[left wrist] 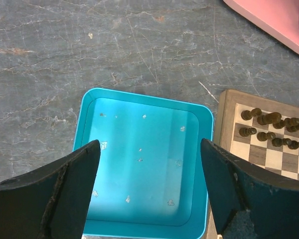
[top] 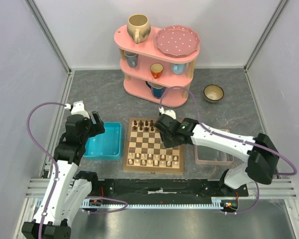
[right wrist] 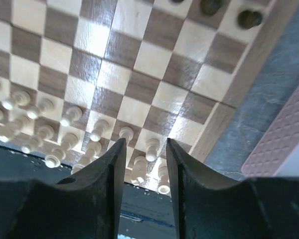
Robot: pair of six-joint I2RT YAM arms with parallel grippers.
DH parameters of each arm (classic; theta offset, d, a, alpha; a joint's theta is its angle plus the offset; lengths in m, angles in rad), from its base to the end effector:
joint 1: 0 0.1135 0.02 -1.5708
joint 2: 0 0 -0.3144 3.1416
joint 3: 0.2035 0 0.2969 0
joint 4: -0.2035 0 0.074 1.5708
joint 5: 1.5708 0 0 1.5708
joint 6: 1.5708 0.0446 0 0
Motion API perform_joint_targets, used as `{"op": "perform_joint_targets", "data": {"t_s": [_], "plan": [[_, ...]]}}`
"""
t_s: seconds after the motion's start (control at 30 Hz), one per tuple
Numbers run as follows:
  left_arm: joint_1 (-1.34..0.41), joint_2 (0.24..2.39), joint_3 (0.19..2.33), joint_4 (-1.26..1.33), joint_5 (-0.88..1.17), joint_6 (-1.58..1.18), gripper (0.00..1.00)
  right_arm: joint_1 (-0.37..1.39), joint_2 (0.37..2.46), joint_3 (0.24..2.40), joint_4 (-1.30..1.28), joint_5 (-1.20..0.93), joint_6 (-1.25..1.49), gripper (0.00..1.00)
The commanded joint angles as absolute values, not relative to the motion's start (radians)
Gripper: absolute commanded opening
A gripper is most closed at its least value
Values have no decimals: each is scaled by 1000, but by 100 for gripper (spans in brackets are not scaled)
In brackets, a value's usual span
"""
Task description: Set up the chess pieces on the board
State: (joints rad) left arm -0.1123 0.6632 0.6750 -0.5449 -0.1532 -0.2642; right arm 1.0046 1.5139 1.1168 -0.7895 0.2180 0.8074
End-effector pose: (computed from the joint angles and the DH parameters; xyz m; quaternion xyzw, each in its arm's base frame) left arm 0.1637 -0.0116 0.3105 -0.1035 0.8605 -0.0272 0.4981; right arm 0.1892 0.2797 0.2613 -0.0754 0.9731 0.0835 0.2011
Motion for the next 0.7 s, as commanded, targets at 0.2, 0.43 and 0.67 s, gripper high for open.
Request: {"op": "perform_joint_targets", "data": {"t_s": [0.2,0.43,0.67], "plan": [[-107,600,695,-479,-144,-259,99,894,1241,1155,-841,452,790,70],[-107,584,736,-532,-184,-285,99,856,1059,1118,-911,590,822,89],[-107,533,747,-597,-193,-282,99,854,809,1003,-879,750,894,98]]}}
